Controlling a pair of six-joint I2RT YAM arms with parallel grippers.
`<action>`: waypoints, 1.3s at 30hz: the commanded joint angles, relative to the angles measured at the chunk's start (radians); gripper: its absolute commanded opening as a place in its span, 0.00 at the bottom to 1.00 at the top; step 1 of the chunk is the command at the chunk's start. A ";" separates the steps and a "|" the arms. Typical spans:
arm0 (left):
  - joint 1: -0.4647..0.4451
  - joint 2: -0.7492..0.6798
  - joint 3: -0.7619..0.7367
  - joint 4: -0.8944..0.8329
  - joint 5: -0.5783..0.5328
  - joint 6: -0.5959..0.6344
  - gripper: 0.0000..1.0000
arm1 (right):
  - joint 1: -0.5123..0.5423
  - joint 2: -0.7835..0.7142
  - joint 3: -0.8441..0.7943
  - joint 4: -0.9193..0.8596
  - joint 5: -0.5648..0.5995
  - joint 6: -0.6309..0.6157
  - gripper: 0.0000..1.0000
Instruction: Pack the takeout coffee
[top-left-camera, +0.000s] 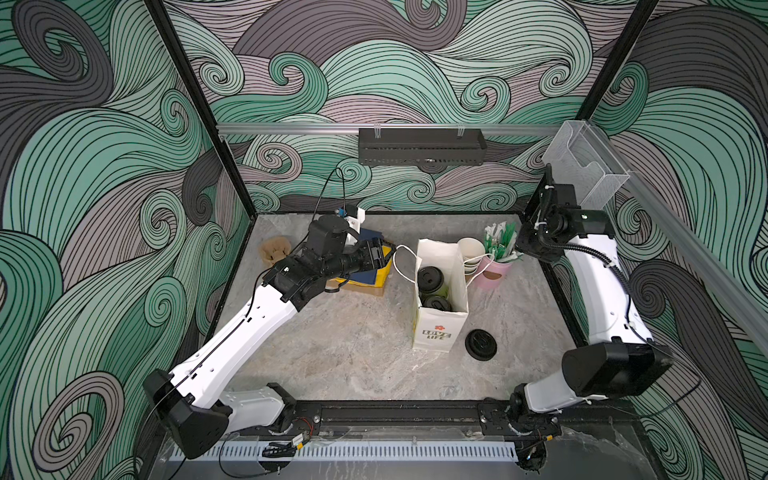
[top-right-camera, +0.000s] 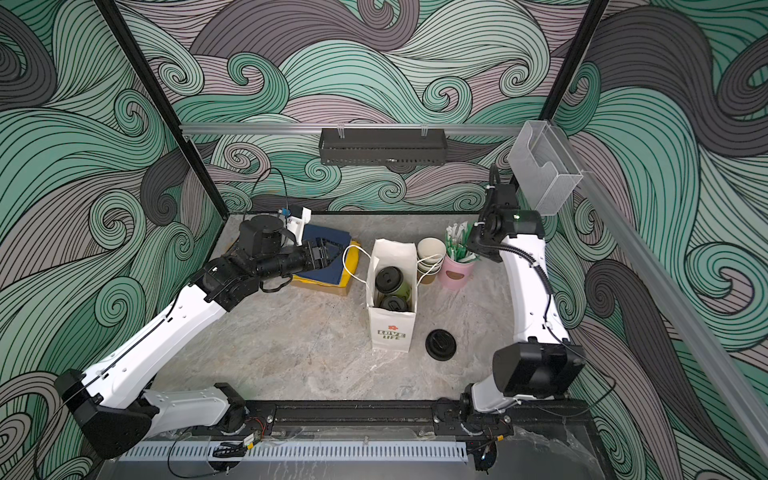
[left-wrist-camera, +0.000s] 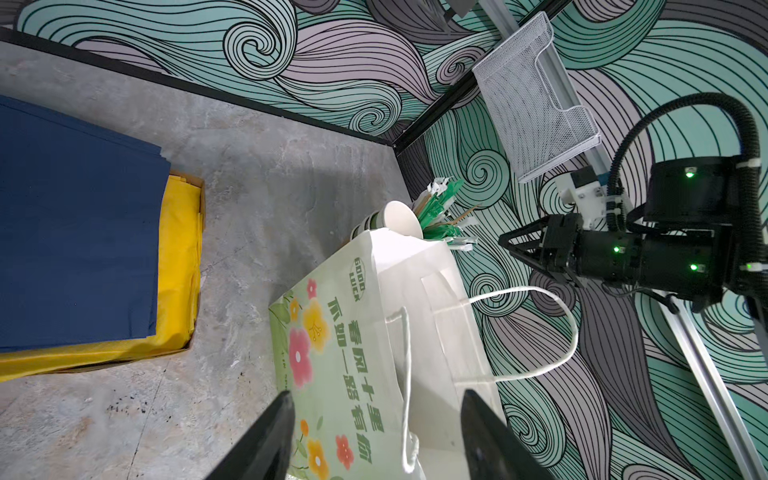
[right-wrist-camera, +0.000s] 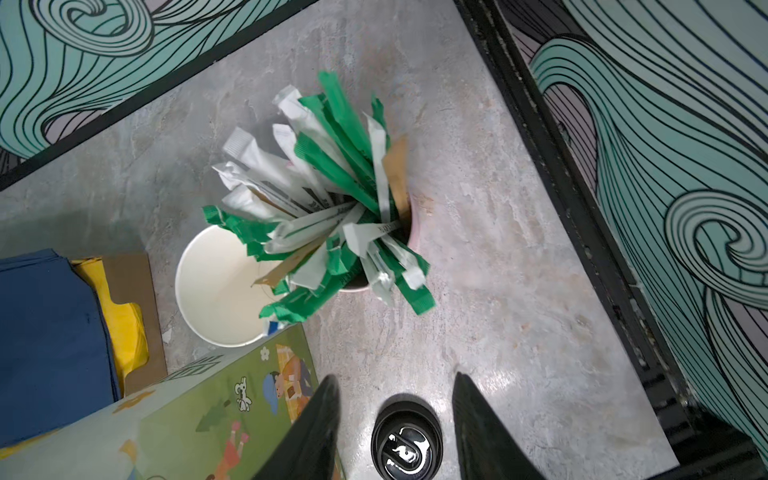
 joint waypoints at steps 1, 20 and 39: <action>0.014 0.002 0.033 -0.003 -0.026 0.026 0.66 | 0.004 0.043 0.047 0.026 -0.051 -0.061 0.46; 0.036 0.032 0.062 0.012 -0.012 0.032 0.66 | 0.030 0.276 0.185 -0.014 0.100 -0.132 0.31; 0.036 0.010 0.045 0.016 -0.021 0.026 0.65 | 0.066 0.347 0.253 -0.091 0.180 -0.133 0.21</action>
